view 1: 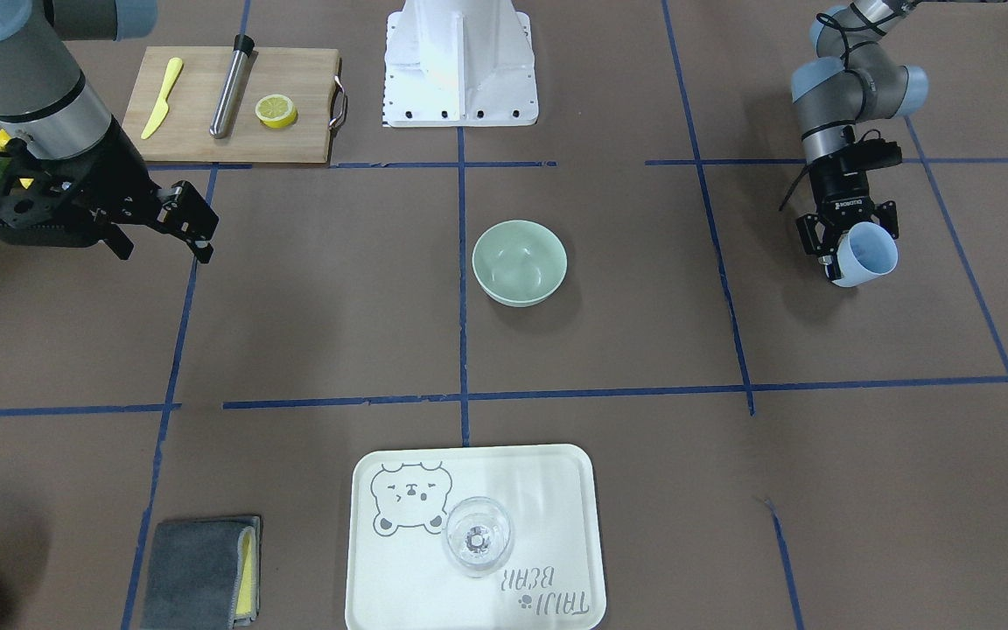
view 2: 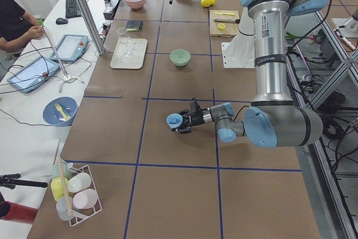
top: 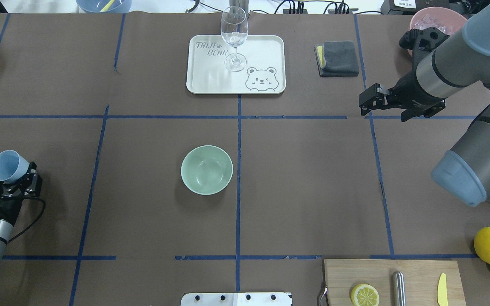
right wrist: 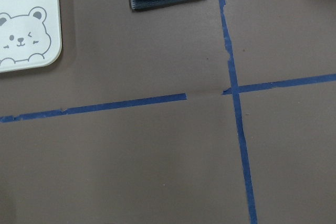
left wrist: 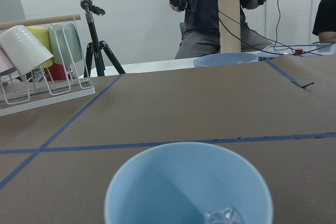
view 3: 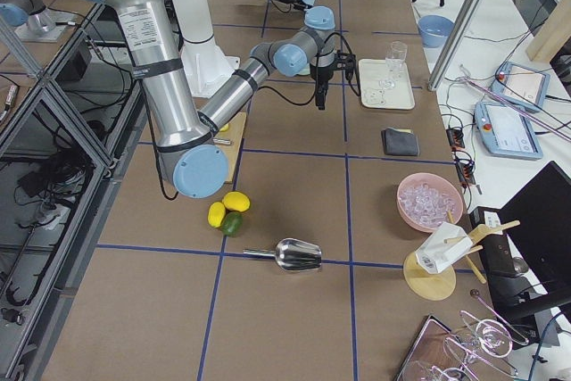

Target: Pour ice into bowl

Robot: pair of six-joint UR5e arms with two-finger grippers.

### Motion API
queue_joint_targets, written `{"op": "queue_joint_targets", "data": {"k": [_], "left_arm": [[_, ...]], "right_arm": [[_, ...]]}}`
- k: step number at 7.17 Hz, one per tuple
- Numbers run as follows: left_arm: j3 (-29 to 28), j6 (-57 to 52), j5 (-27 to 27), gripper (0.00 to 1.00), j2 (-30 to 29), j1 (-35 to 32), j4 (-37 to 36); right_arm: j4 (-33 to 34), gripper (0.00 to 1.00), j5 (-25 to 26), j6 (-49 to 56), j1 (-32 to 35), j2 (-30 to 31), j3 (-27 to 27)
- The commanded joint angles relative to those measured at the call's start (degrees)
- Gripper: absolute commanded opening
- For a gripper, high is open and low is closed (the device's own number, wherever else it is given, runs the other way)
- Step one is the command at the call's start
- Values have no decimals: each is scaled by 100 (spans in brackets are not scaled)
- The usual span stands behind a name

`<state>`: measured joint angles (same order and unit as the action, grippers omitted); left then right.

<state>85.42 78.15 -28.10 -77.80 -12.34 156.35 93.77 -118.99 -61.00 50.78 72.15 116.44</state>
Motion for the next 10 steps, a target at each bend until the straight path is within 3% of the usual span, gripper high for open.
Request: {"op": "queue_joint_targets", "data": {"k": [1, 2, 5, 7, 9, 10], "left_arm": [[158, -2587, -379, 0, -399, -250, 1549], [194, -3856, -398, 0, -829, -347, 2148], [229, -5698, -407, 0, -2016, -286, 1971], [788, -6727, -398, 0, -2415, -208, 1216], [906, -7340, -380, 0, -2634, -128, 23], [915, -7349, -389, 0, -2914, 11, -974]], "right_arm": [[0, 100, 7, 0, -15, -17, 2], [0, 100, 7, 0, -15, -17, -7], [-8, 100, 7, 0, -7, 1, -42], [-8, 100, 7, 9, 19, 27, -60], [-8, 100, 7, 17, 20, 36, -77], [-8, 100, 7, 18, 28, 44, -95]]}}
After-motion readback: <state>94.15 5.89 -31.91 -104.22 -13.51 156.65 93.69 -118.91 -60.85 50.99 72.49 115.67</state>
